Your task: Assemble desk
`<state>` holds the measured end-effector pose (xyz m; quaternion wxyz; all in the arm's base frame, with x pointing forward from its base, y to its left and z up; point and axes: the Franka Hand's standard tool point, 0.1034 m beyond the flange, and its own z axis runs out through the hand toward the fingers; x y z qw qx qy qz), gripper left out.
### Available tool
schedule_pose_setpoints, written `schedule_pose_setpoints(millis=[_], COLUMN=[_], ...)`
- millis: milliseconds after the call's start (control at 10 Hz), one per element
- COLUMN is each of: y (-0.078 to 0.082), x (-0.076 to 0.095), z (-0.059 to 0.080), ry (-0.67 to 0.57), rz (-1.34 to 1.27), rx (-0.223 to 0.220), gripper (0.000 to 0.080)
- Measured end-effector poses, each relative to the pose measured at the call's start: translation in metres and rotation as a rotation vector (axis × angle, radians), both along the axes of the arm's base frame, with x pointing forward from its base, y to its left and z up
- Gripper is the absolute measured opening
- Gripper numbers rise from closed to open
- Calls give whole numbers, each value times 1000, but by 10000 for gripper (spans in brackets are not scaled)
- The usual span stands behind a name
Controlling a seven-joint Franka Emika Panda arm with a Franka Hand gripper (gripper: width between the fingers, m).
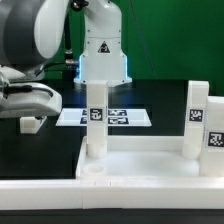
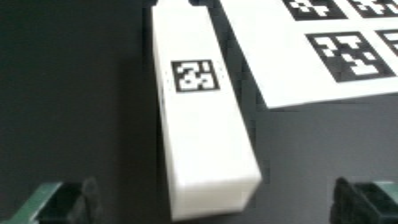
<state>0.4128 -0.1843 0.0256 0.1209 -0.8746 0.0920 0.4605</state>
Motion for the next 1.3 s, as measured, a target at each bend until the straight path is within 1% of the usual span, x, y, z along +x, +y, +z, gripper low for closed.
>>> schedule_pose_setpoints(millis=[200,300,500,700,800,1300], y=[4,4,3,3,3,2], x=[-20,-23,-23,-23,-23,-24], z=[-11,-14,-14,-14,-14,-14], ry=[44,57,54,55,55,55], rz=[-15,-23,-24,-26,-26,-28], rx=[2,-2,-3,-3,-3,-3], gripper=[649,649,649,389,285,286])
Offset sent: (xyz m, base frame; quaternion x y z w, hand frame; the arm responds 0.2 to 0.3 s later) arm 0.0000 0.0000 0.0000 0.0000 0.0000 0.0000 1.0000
